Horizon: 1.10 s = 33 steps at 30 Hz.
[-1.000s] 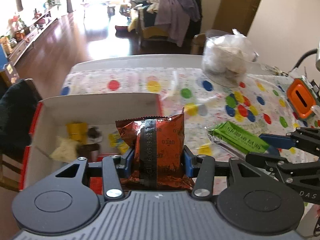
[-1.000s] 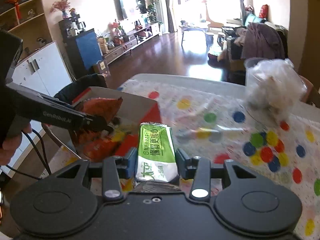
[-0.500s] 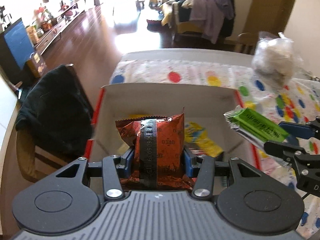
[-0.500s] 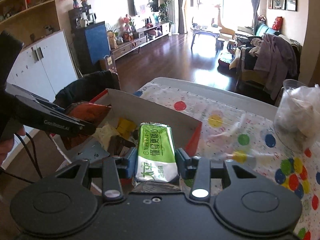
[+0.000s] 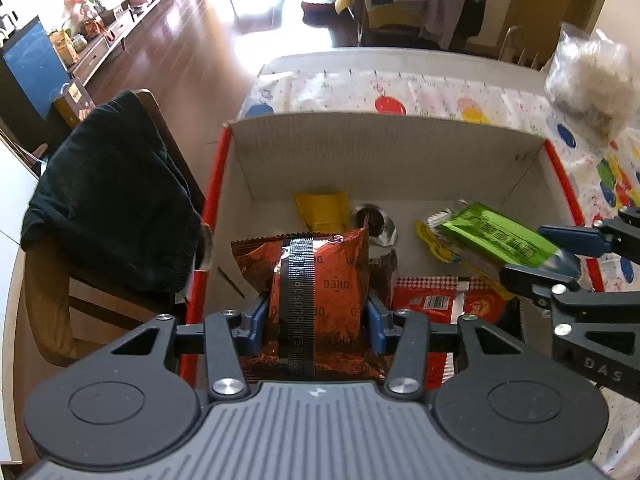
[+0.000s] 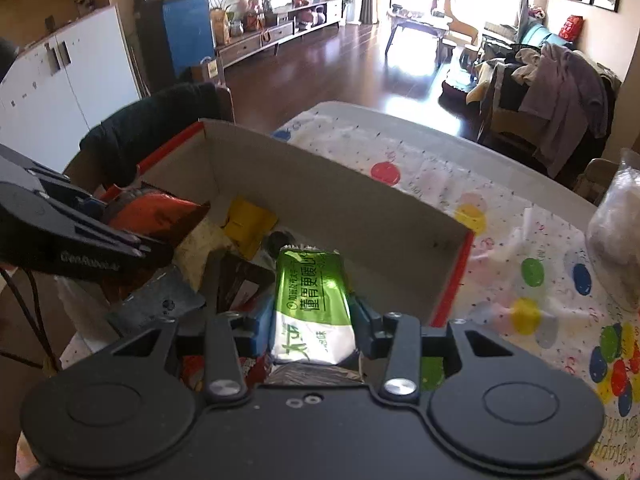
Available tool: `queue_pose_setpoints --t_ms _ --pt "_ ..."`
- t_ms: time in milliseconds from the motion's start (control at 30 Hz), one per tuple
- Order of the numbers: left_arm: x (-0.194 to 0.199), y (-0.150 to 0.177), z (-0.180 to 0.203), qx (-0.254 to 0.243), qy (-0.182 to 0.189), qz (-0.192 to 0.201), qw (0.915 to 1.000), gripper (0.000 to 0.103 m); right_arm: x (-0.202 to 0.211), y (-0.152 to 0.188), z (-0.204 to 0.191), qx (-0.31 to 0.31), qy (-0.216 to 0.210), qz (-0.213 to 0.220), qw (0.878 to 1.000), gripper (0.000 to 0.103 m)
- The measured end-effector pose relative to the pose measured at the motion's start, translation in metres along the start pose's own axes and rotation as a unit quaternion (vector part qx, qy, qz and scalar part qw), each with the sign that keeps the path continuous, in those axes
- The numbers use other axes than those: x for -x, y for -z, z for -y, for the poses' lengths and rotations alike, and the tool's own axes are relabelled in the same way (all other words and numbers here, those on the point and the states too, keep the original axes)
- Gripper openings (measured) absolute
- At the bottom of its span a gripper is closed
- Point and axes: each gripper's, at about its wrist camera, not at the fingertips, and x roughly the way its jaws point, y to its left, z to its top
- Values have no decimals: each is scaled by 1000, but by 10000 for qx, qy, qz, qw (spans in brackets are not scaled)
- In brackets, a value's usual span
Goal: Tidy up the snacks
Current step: 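Carry the chocolate packet and green candy bar over the white box, then open left tool to drop chocolate packet while right tool releases green bar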
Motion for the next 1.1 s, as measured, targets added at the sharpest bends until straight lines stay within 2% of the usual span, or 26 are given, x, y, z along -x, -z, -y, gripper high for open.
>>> queue_pose_setpoints --t_ms 433,633,767,1000,1100 --pt "-30 5 17 -345 61 -307 9989 47 -19 6 -1 -97 7 -345 9994 41" --pt "-30 9 20 -414 23 -255 9988 47 -20 7 -1 -158 -40 -438 9989 42" --pt "-28 10 19 -384 77 -248 9989 51 -16 11 1 -276 -131 -446 9985 47" --pt "-16 13 15 -266 154 -39 9995 57 1 15 7 -423 -134 -296 9986 64" --pt "-7 16 14 -233 188 98 9995 59 10 16 9 -470 -130 -214 9986 66"
